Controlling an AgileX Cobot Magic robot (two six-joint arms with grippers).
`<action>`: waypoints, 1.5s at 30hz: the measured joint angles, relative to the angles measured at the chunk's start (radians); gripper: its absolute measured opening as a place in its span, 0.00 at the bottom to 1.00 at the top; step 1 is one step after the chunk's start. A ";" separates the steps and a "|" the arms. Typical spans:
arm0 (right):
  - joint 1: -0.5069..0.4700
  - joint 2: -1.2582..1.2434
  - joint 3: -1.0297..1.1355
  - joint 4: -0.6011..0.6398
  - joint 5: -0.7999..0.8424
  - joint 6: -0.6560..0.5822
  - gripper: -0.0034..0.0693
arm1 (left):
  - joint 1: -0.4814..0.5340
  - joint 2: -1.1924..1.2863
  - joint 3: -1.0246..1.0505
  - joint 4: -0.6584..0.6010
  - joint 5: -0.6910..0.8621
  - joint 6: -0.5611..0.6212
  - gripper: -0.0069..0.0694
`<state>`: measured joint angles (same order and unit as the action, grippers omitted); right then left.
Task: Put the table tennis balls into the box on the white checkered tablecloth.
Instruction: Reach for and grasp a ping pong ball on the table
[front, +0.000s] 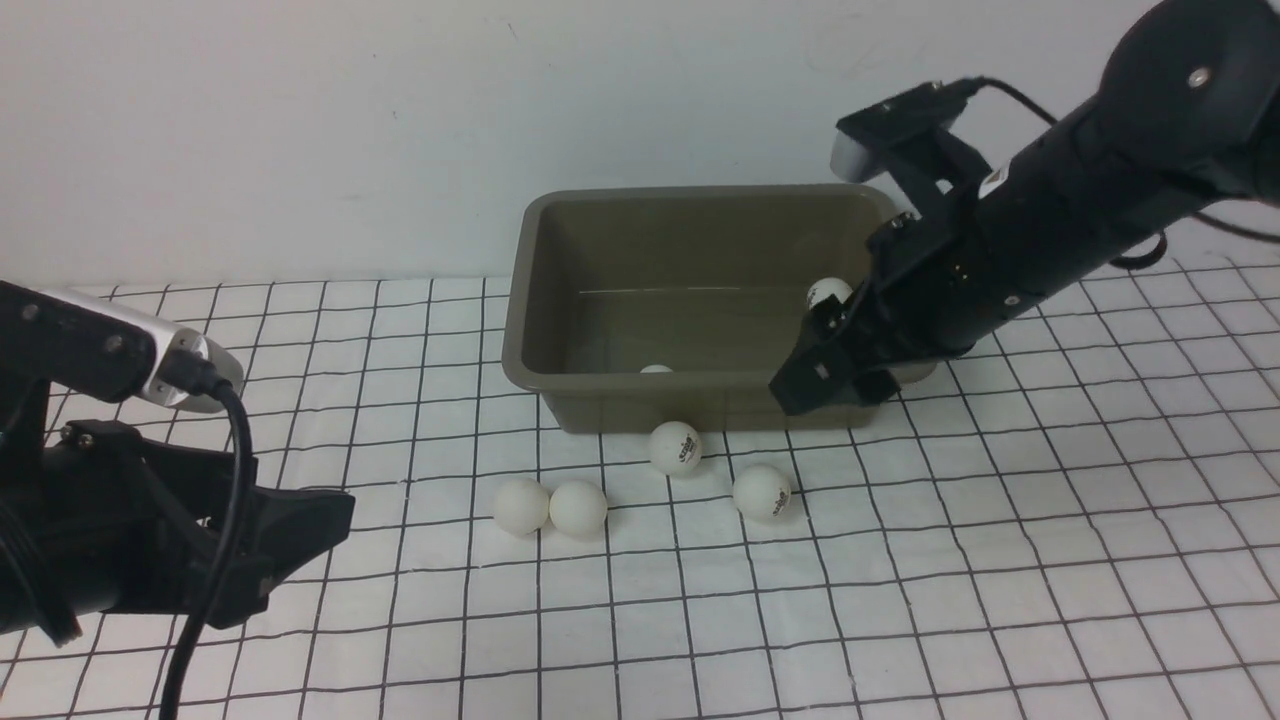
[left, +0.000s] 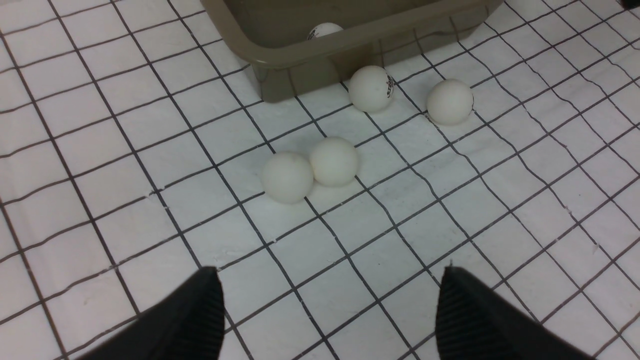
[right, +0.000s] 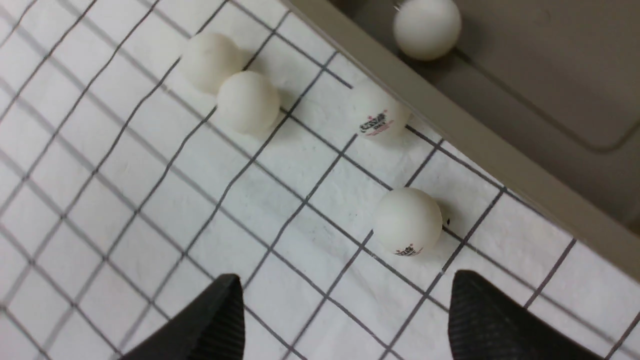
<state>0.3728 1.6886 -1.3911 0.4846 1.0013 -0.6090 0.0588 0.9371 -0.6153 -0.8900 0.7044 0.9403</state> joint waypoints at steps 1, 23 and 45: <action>0.004 0.010 0.002 -0.007 -0.012 0.060 0.72 | 0.000 0.000 0.000 -0.001 0.001 0.000 0.76; 0.009 0.030 0.249 -0.161 -0.306 0.475 0.72 | 0.000 0.000 0.000 -0.004 0.001 0.000 0.76; 0.009 0.247 0.253 0.458 -0.449 -0.113 0.72 | 0.000 0.000 0.000 -0.008 0.001 0.000 0.76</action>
<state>0.3822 1.9356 -1.1380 0.9431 0.5520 -0.7215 0.0588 0.9371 -0.6153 -0.8978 0.7054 0.9403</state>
